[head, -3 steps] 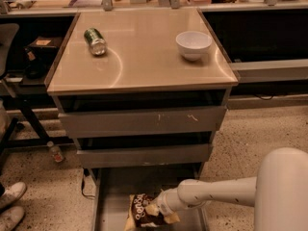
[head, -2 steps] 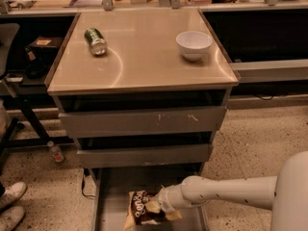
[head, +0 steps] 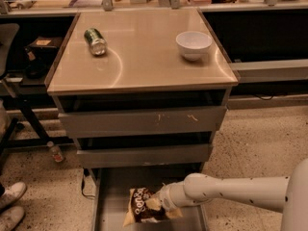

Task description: Pick brown chip bag from bottom drawer and place on counter

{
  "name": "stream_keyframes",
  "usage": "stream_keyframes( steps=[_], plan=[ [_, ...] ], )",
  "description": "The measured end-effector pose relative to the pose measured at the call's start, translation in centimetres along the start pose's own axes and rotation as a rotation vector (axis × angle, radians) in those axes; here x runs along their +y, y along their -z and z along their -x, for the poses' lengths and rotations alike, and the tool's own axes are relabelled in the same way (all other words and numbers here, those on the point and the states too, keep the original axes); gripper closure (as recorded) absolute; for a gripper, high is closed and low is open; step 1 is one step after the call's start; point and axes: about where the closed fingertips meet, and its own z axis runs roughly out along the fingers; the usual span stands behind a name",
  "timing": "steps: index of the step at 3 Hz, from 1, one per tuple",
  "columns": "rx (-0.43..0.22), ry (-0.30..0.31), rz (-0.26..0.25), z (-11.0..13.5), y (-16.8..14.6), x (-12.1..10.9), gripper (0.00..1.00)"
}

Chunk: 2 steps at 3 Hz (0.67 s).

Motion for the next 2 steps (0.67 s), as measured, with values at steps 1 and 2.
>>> stream_keyframes(
  steps=[1, 2],
  plan=[
    [-0.01, -0.015, -0.011, 1.7, 1.7, 1.1, 1.0],
    [-0.034, -0.028, -0.042, 4.7, 4.2, 3.3, 1.0]
  ],
)
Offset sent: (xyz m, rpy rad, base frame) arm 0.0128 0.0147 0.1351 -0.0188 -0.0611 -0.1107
